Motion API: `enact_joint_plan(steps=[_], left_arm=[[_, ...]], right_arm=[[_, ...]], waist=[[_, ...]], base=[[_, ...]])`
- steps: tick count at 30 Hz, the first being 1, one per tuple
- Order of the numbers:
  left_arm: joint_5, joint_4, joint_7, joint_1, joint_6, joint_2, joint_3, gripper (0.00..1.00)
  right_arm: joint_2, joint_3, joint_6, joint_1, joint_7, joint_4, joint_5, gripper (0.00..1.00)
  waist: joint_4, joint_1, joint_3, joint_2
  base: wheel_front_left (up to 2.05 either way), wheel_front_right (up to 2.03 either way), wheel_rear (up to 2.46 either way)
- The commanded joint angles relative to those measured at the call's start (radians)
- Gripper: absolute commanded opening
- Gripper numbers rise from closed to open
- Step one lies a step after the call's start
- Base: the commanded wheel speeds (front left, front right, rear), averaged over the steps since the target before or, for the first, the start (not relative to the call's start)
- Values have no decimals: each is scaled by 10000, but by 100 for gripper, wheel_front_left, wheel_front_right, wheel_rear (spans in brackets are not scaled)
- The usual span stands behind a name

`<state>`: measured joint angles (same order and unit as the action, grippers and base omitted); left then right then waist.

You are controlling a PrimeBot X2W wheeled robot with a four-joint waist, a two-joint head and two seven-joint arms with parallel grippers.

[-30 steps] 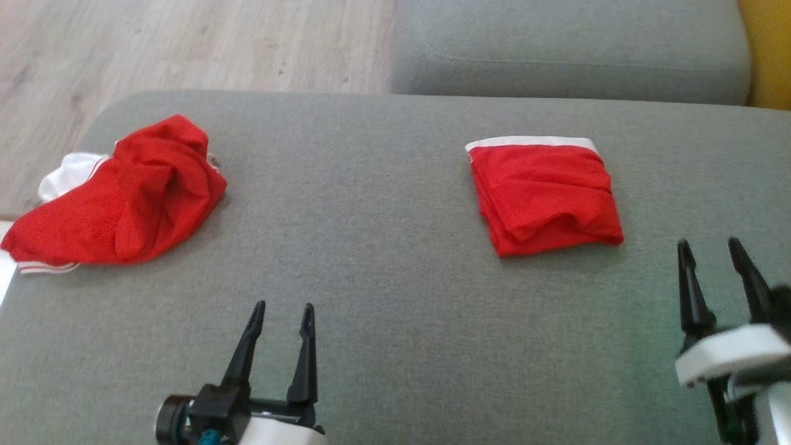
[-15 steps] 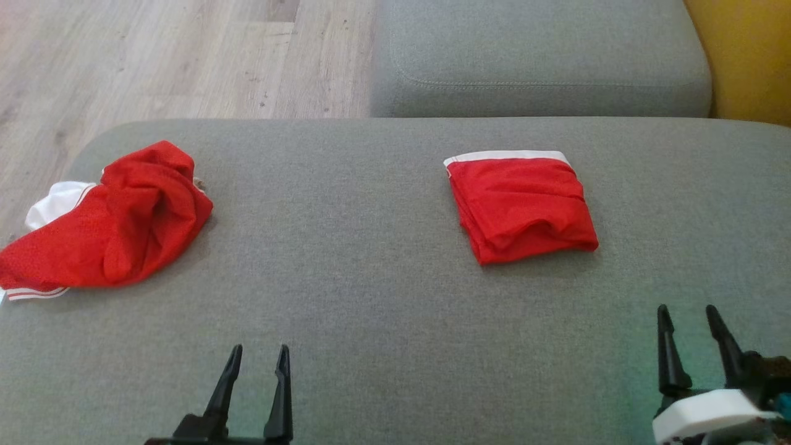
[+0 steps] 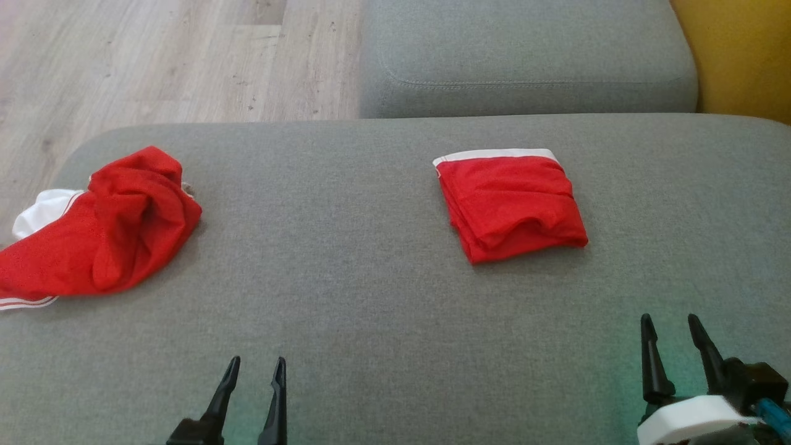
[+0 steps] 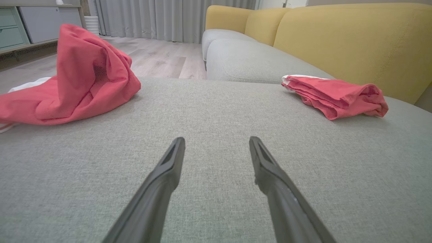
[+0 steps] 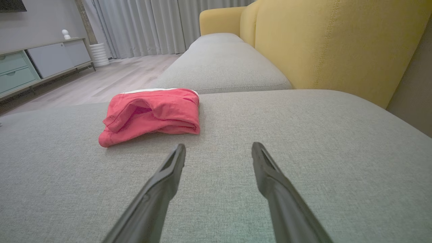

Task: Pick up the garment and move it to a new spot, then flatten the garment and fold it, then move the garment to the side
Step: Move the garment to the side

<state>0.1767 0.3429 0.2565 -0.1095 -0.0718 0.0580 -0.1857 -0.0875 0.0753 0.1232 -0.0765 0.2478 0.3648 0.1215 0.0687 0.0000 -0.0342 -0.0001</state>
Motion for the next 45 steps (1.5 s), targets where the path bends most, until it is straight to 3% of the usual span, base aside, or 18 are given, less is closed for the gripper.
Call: enact_joint_plan(steps=[1, 12, 16, 21, 29, 40, 41, 42, 45], left_arm=[[-86, -260, 53, 505, -53, -2, 421, 100], [-126, -303, 53, 534, -89, -45, 431, 100], [-105, -470, 53, 694, -60, -61, 296, 100], [-86, -597, 53, 1148, -58, -72, -126, 100], [355, -619, 53, 1872, 275, -76, -1232, 100], [606, -390, 53, 2125, 557, -77, -2216, 100], [623, -393, 53, 2142, 588, -77, -2241, 100], [644, -411, 53, 2159, 633, -77, -2261, 100], [718, -481, 53, 2210, 721, -77, -2319, 100]], right_arm=[[-75, -264, 75, 262, 137, -273, -61, 100], [-47, -382, 75, 541, -1, -123, 383, 100], [-163, -513, 75, 1522, -1203, -485, 1676, 100], [-607, -161, 75, 3422, -3638, -740, 3171, 100], [-938, 1086, 75, 5900, -6910, 976, 3871, 100], [-864, 2232, 75, 7068, -7693, 3560, 3525, 100], [-847, 2282, 75, 7134, -7752, 3738, 3508, 73], [-844, 2336, 75, 7207, -7710, 3870, 3457, 0], [-782, 2342, 75, 7428, -7397, 4028, 3373, 0]], waist=[[-43, 0, 21, 1], [-87, 0, 171, 1], [-60, 0, 531, 1], [208, 0, 1285, 1], [1269, 0, 2254, 1], [2109, 0, 2613, 1], [2105, 0, 2620, 1], [2067, 0, 2638, 1], [1821, 0, 2680, 1]], base=[[0, 0, 0], [0, 0, 0], [0, 0, 0], [0, 0, 0], [0, 0, 0], [0, 0, 0], [0, 0, 0], [0, 0, 0], [0, 0, 0]])
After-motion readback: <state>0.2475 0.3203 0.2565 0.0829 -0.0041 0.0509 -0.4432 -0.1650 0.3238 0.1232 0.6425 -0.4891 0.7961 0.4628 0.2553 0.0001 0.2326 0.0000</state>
